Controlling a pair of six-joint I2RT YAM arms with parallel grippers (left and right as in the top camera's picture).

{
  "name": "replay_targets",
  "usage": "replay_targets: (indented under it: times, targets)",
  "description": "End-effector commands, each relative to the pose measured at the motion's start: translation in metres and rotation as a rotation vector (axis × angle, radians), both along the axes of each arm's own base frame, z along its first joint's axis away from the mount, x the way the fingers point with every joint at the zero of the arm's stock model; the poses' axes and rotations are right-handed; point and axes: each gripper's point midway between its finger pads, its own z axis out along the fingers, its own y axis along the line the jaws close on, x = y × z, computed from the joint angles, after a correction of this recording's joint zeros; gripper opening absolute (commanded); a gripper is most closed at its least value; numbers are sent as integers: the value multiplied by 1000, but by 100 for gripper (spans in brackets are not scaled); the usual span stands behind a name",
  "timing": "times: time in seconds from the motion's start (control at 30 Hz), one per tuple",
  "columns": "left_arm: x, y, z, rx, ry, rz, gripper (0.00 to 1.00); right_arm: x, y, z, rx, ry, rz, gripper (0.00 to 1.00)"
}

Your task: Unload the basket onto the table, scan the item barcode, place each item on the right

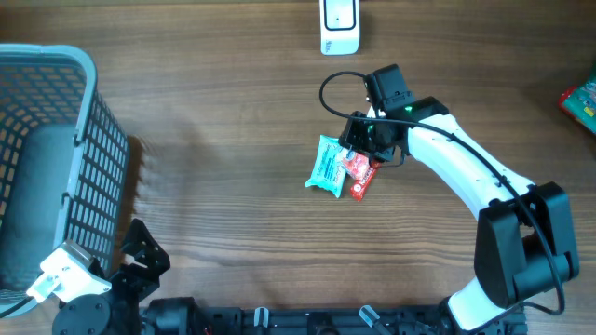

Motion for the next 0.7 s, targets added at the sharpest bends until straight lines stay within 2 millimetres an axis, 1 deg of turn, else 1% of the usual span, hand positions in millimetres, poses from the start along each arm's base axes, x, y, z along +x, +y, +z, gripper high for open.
replay_targets:
  times: [0.0, 0.07, 0.13, 0.17, 0.2, 0.27, 0.3, 0.37, 0.43, 0.47, 0.5, 0.57, 0.6, 0.63, 0.67]
  targets:
    - [-1, 2, 1, 10, -5, 8, 100, 1, -5, -10, -39, -4, 25, 50]
    - [-1, 2, 1, 10, -5, 8, 100, 1, -3, -21, -51, 17, 30, 46]
    - [-1, 2, 1, 10, -6, 8, 100, -3, 0, -31, -62, 39, 44, 45]
    - [-1, 2, 1, 10, -6, 8, 100, -7, 3, -39, -72, 58, 64, 43]
    - [-1, 2, 1, 10, -5, 8, 100, -10, 5, -46, -81, 74, 78, 36]
    - [-1, 2, 1, 10, -6, 8, 100, -13, 7, -52, -86, 91, 83, 23]
    - [-1, 2, 1, 10, -5, 8, 100, -13, 6, -52, -87, 90, 82, 15]
    - [-1, 2, 1, 10, -5, 8, 100, -10, 5, -48, -84, 86, 77, 5]
    - [-1, 2, 1, 10, -5, 8, 100, -9, 7, -36, -58, 103, 84, 4]
    - [-1, 2, 1, 10, -6, 8, 100, -8, 4, -21, -44, 121, 87, 4]
    - [-1, 2, 1, 10, -6, 8, 100, -8, 4, -15, -36, 122, 98, 4]
    - [-1, 2, 1, 10, -5, 8, 100, -10, 9, 11, 52, 122, 159, 4]
    - [-1, 2, 1, 10, -6, 8, 100, -15, 19, 33, 182, 116, 225, 4]
    - [-1, 2, 1, 10, -5, 8, 100, -19, 25, 44, 258, 111, 261, 4]
    - [-1, 2, 1, 10, -6, 8, 100, -26, 34, 68, 420, 98, 333, 4]
